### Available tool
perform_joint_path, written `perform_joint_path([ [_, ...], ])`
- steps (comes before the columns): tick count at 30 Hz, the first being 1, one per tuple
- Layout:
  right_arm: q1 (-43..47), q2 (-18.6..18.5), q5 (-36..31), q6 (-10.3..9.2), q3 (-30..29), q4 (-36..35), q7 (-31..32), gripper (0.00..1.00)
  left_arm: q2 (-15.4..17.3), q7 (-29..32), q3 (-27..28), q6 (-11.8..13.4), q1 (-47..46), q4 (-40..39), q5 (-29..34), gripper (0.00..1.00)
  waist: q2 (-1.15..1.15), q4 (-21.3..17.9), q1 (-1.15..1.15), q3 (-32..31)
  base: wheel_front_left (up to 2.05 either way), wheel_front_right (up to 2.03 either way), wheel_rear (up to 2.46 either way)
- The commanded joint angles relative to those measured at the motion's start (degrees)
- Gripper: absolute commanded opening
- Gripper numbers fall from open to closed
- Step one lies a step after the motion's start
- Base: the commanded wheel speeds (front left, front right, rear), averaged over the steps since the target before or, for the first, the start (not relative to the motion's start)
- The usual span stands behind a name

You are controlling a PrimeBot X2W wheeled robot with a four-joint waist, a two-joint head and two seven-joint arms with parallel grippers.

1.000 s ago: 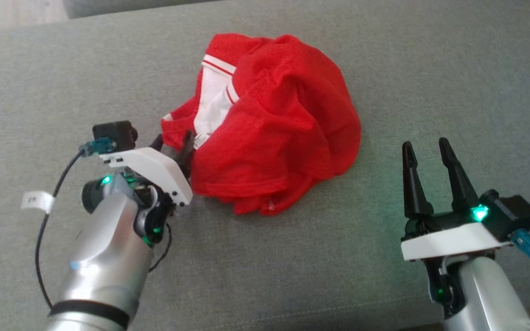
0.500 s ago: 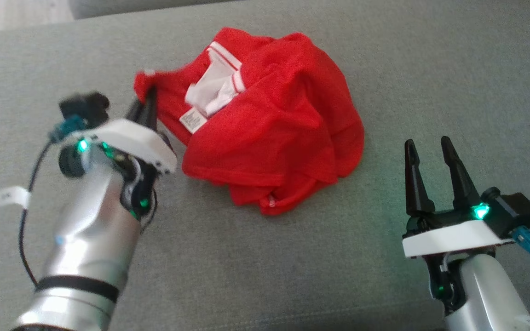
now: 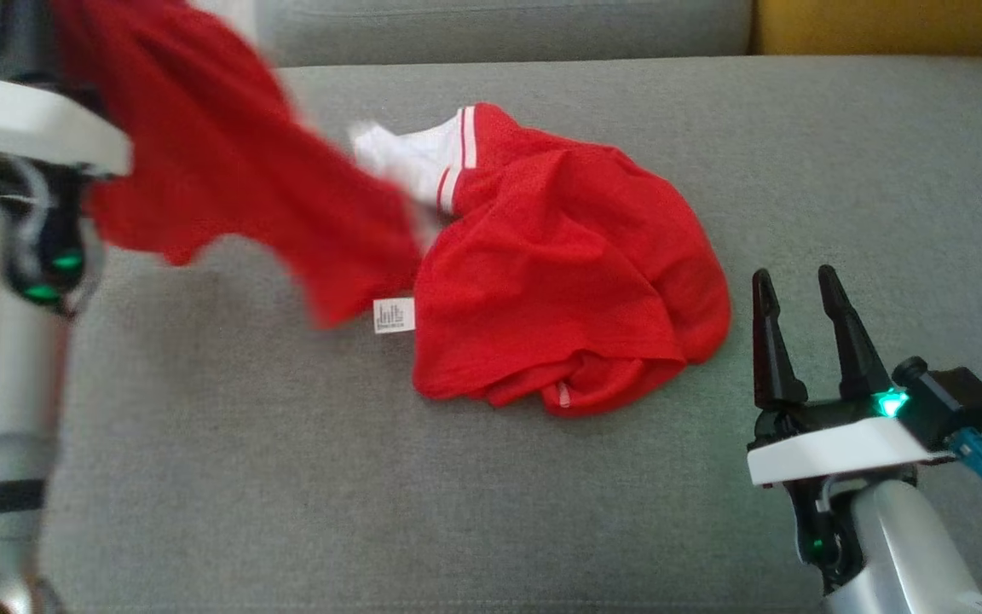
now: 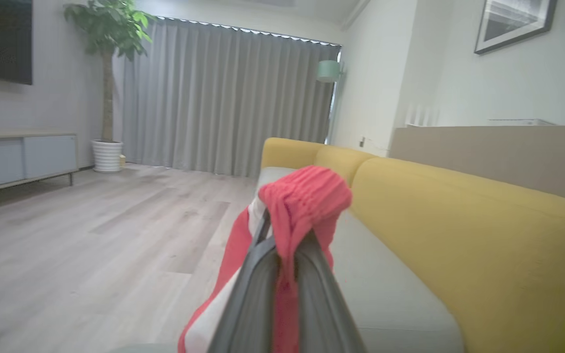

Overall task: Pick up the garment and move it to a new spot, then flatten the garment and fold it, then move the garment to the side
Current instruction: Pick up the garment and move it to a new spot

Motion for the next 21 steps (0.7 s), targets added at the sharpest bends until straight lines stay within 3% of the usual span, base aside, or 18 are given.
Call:
perform_joint_path([
  [1,-1.3,-0.2,0.3,0.23,1.5,-1.5,-0.7,1.00,3.7,0.5,2.5,0.3,-1.3,-2.6,0.4,0.00,0.00,0.6,0.00,-0.2,0.00,0.00,0.00],
  [8,-1.6,-0.2,0.1,0.23,1.5,-1.7,-0.7,1.00,10.4,1.3,9.3,3.3,3.9,-2.6,-1.9,0.00,0.00,1.5,0.00,0.5,0.00,0.00,0.00],
  [11,-1.6,-0.2,-0.1,0.23,1.4,-1.7,-0.7,1.00,11.8,0.7,11.1,3.0,5.7,-1.5,-3.1,0.00,0.00,1.6,0.00,1.0,0.00,0.00,0.00],
  [15,-1.7,-0.2,-0.3,0.23,1.6,-1.7,-0.8,1.00,12.5,-0.3,10.8,2.8,7.7,0.2,-2.4,0.00,0.00,1.5,0.00,1.5,0.00,0.00,0.00],
  [21,-2.3,-0.2,-0.6,0.23,1.9,-1.7,-0.7,1.00,10.4,2.0,5.9,1.4,11.2,7.4,-0.7,0.00,0.00,0.8,0.00,2.5,0.00,0.00,0.00],
])
